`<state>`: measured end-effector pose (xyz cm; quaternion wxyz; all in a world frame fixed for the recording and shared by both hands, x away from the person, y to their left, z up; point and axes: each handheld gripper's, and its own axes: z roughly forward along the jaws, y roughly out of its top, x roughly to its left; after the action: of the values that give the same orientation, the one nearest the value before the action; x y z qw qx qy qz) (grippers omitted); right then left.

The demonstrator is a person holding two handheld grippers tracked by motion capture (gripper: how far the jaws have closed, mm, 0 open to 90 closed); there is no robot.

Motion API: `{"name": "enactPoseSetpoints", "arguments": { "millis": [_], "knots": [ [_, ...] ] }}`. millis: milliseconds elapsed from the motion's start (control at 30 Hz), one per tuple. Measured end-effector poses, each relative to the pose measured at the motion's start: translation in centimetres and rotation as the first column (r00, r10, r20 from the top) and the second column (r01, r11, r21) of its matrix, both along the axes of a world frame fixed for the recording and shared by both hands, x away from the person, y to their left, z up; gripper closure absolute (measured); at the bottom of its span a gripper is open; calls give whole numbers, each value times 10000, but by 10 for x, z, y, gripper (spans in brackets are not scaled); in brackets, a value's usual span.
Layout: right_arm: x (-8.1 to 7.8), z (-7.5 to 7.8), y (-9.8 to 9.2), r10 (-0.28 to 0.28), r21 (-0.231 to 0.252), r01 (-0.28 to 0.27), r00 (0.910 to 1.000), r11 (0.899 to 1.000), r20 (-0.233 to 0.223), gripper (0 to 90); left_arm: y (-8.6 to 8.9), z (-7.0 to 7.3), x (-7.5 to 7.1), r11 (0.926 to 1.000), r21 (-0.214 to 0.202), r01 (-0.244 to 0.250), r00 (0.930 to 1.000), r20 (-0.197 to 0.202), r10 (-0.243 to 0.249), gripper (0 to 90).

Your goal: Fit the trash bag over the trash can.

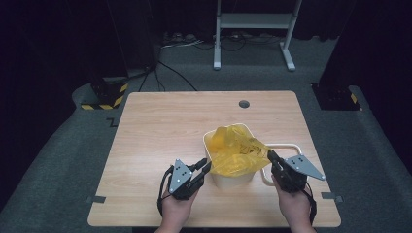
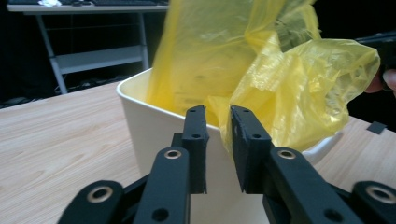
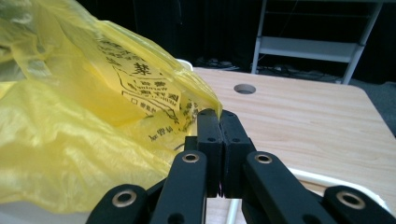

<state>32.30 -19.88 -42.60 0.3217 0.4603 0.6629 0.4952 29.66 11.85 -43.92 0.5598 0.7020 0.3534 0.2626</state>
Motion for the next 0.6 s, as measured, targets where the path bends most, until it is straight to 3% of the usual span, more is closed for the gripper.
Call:
{"name": "enactPoseSetpoints", "arguments": {
  "millis": [133,267,400,600],
  "knots": [
    [1,-5,0,-19,-25,19,9999,10000,-143,874,4,-5,3,9996,-101,-252,9991,-347,248,775],
    [2,-8,-2,-32,24,33,9998,10000,-207,858,2,-9,4,10000,-66,17,9977,-670,-22,772],
    [2,-9,-3,-79,109,83,9995,9999,-314,827,-3,-5,-1,9991,-195,377,9980,-509,-387,780],
    [4,-11,-6,-197,213,206,9990,9996,-410,784,-10,-6,-5,9967,412,694,9949,-763,-661,827]
  ]
}}
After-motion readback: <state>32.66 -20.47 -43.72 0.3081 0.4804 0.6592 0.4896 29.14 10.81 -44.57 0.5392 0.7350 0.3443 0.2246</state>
